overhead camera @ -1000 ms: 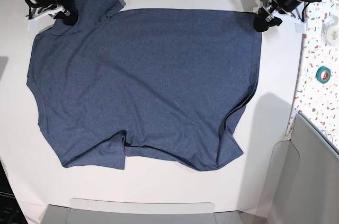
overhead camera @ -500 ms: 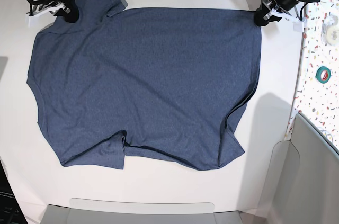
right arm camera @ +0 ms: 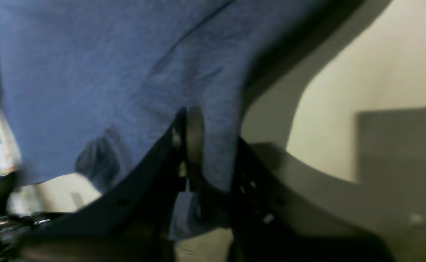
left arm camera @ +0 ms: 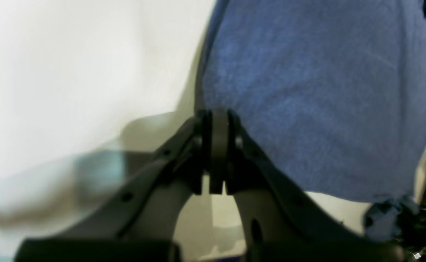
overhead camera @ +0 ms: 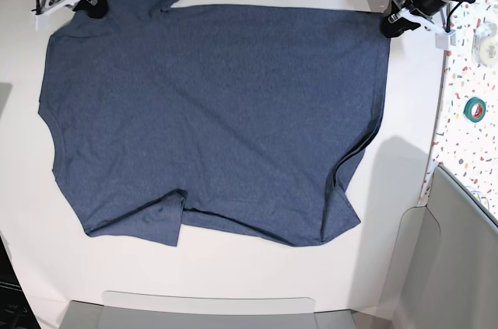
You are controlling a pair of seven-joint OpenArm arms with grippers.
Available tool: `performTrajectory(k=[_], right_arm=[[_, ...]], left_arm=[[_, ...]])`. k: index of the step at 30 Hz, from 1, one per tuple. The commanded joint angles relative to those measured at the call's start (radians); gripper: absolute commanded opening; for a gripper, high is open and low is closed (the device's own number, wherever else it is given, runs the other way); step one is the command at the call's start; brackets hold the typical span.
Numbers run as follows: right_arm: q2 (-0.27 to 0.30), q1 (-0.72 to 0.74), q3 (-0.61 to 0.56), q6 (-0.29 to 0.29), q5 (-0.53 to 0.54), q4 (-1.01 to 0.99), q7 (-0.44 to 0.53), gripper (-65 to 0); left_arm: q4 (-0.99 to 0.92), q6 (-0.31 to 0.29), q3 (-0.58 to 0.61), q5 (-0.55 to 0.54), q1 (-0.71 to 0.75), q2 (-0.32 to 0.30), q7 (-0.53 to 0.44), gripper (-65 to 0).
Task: Layout the t-shirt on the table in an organized manner, then fold the t-shirt properly
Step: 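Pull both shoulder edges apart and lower the t-shirt flat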
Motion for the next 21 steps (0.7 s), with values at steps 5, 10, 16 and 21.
performTrajectory(k=[5,10,16,21], right_arm=[[0.022,-0.052,0.07,-0.057,-0.096,0.068,-0.049,-65.0],[0.022,-0.053,0.088,-0.057,-0.096,0.081,-0.049,-65.0],[0.029,-0.033,0.09,-0.057,-0.021,0.086,-0.049,-65.0],[0.066,0.022,0.091,-0.057,0.027,0.157,-0.046,-65.0]], left_arm=[[0.071,-0.004,-0.004,-0.016,-0.001,-0.014,0.0,-65.0],[0.088,-0.004,0.002,-0.016,-0.003,-0.014,0.0,-65.0],[0.088,-0.005,0.002,-0.016,-0.015,-0.014,0.0,-65.0],[0.079,-0.005,0.005,-0.015,-0.081,-0.011,0.0,-65.0]])
